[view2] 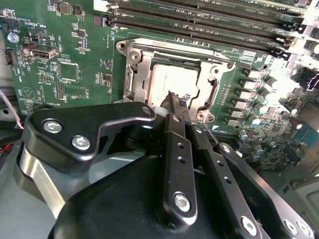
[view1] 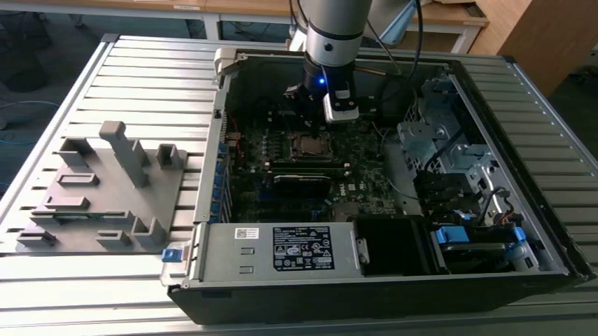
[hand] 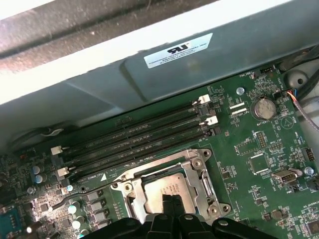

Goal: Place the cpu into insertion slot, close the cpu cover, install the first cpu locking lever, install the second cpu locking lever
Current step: 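Close the cpu cover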

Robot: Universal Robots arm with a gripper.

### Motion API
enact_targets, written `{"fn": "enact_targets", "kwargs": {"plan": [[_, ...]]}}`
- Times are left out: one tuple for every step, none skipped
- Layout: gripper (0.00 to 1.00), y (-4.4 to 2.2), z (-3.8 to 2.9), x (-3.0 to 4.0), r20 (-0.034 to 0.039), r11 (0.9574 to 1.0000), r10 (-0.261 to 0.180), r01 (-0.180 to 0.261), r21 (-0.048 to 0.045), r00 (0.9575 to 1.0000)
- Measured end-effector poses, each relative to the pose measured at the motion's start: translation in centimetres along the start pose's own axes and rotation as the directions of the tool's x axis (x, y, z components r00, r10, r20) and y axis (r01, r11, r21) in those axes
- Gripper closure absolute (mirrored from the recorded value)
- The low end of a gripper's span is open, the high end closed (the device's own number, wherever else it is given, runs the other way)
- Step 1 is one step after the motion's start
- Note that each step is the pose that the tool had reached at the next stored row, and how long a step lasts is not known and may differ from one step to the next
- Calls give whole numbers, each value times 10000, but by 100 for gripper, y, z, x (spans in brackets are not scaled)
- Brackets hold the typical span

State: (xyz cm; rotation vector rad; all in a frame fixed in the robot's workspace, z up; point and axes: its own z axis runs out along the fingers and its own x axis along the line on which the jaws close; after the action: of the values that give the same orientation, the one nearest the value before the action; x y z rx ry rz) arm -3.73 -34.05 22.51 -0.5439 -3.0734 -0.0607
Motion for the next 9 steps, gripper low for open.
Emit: {"fn": "enact_targets", "kwargs": {"plan": [[90,0,0,0,-1,10000,-16,16,1,10000],[90,0,0,0,-2,10000,-37,37,1,10000],[90,0,0,0,-3,10000,-65,65,1,10000],[90,0,0,0,-5,9999,-104,104,1,9999],[90,0,0,0,-7,9999,-149,149,1,9999],[90,0,0,0,-9,9998,-198,198,1,9998],[90,0,0,0,-10,9997,-243,243,2,9997],[90,0,0,0,-11,9996,-274,274,3,9996],[90,0,0,0,-12,9996,-282,282,3,9996]]}}
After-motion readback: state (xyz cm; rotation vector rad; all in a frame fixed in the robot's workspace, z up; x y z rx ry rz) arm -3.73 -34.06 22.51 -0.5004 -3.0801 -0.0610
